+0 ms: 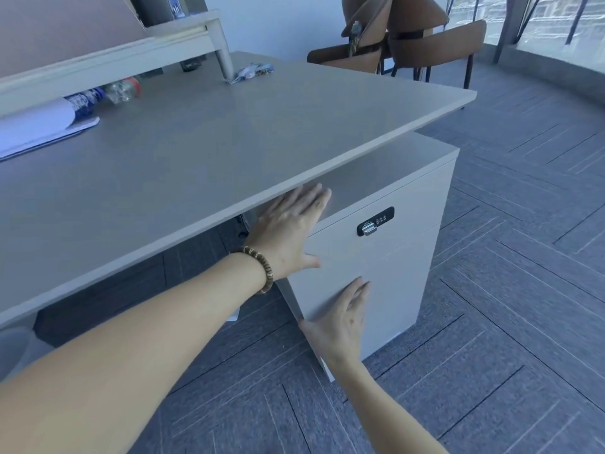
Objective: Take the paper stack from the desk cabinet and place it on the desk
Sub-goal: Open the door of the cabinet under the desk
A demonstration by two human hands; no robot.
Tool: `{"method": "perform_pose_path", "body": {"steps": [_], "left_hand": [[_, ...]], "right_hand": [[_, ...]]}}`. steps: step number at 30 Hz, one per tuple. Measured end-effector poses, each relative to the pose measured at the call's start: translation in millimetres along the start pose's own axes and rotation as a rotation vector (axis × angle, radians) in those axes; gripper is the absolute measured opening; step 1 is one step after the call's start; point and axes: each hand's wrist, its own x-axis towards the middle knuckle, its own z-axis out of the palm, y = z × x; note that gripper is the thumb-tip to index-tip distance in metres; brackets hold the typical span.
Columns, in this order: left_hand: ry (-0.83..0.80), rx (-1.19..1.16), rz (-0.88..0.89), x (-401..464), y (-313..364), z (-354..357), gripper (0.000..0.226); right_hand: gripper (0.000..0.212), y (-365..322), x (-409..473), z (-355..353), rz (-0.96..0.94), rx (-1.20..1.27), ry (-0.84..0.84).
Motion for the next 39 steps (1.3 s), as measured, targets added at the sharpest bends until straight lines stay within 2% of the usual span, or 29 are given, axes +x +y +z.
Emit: {"method": "perform_pose_path", "body": {"steps": [6,10,12,19,22,26,32,39], "left_hand": [[-0.017,0.002,-0.008,-0.4,1.9,-1.6,0.118],[-0.031,0.003,-0.03,-2.2,4.7,-4.8,0.117],[-0.041,-0.001,-0.042,-4.1,7.0,-8.4,0.117],[-0.075,0.019,-0.062,-5.9,12.3,-15.2,0.117],[-0.077,0.027,-0.061,-6.5,12.9,-18.0,0.117],[-0.088,0.036,-0.074,-7.9,16.3,-20.8,0.117],[-0.076,0.03,-0.081,-9.1,19.1,-23.4,0.117],[-0.079,0.022,-0.09,-8.3,17.8,-20.7,0.117]], "right_hand": [[0.146,12.6,-16.6,-17.6,-0.036,-0.047,-0.001],[0.141,32.1,-28.2,-38.1,-0.161,-0.217,0.048],[0.138,42.9,-34.0,-52.6,-0.212,-0.279,0.02],[0.115,71.5,-57.7,-105.9,-0.311,-0.304,-0.083],[0.11,80.2,-65.7,-130.9,-0.292,-0.336,-0.135],[0.116,94.0,-71.5,-168.6,-0.253,-0.436,-0.199],[0.11,112.1,-81.5,-232.5,-0.11,-0.302,-0.279],[0.092,104.7,-67.7,-284.0,-0.028,-0.522,-0.327]]}}
